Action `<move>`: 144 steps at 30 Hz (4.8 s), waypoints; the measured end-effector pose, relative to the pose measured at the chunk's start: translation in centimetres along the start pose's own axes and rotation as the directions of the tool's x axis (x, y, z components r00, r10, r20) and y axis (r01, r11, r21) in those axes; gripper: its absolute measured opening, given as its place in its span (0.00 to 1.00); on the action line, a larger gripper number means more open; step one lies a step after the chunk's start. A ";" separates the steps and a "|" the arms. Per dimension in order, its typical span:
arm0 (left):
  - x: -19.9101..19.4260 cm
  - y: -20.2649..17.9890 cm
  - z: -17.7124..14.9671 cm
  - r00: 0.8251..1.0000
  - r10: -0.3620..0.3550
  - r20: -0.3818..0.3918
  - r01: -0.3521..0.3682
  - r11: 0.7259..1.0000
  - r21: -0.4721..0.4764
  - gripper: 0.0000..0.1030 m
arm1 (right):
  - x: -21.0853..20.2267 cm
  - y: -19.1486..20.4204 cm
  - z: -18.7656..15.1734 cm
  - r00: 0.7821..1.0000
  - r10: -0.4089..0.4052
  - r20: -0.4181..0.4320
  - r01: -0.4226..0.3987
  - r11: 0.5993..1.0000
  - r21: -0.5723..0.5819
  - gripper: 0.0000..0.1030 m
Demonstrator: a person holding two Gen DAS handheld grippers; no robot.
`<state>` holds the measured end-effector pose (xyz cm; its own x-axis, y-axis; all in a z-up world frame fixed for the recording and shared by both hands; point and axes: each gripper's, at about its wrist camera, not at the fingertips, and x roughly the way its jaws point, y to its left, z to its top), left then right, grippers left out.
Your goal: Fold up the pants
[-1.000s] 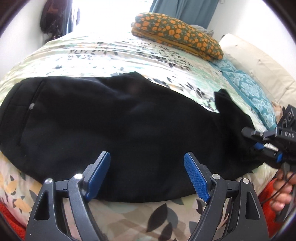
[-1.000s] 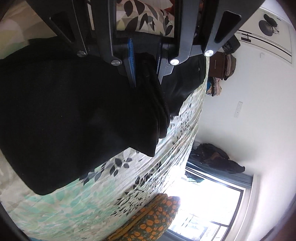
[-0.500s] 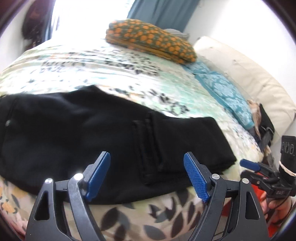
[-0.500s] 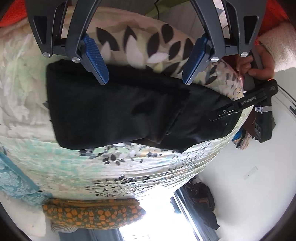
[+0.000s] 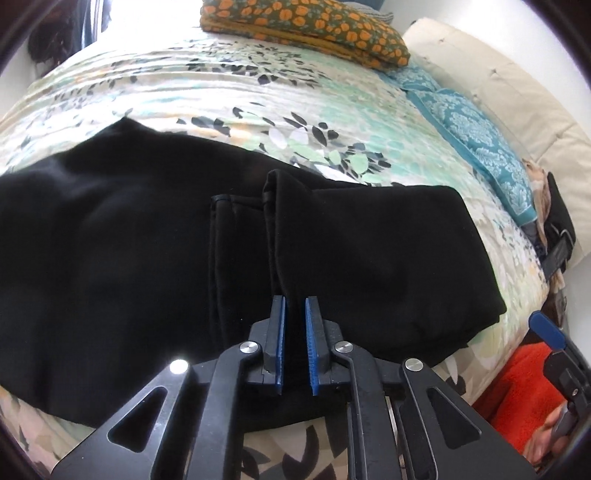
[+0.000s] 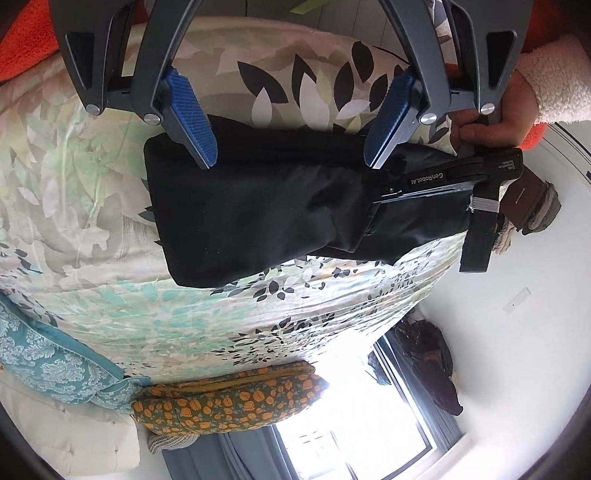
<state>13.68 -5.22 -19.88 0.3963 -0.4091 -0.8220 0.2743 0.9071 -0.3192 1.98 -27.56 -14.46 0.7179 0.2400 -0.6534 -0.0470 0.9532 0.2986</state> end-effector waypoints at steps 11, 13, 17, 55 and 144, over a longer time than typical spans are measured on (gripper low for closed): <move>-4.0 1.8 -1.1 0.998 0.025 0.058 -0.028 0.999 0.047 0.04 | 1.7 -2.2 1.0 0.978 -0.210 -0.007 0.210 0.977 0.032 0.79; -2.3 2.4 -1.3 0.999 0.034 0.001 -0.034 0.998 0.043 0.05 | 4.2 -2.7 0.9 0.967 -0.241 -0.088 0.243 0.970 0.012 0.79; -3.0 2.6 -1.4 0.999 0.037 0.023 -0.037 0.999 0.016 0.34 | 7.8 -2.4 -0.1 0.938 -0.292 -0.187 0.283 0.956 -0.077 0.80; -6.8 6.5 0.9 0.972 0.191 0.137 -0.175 0.978 -0.117 0.52 | 7.8 -5.1 -1.5 0.924 -0.308 -0.226 0.322 0.946 0.024 0.95; -9.3 34.5 5.5 0.980 0.197 -0.029 -0.196 0.927 -0.321 0.75 | 6.1 5.7 -1.4 0.984 -0.066 -0.163 0.041 0.988 -0.151 0.86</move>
<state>24.29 29.39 -20.61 0.4170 -0.2194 -0.8820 -0.1047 0.9524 -0.2864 5.13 -20.40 -17.77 0.5967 0.2037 -0.7762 -0.1222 0.9790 0.1631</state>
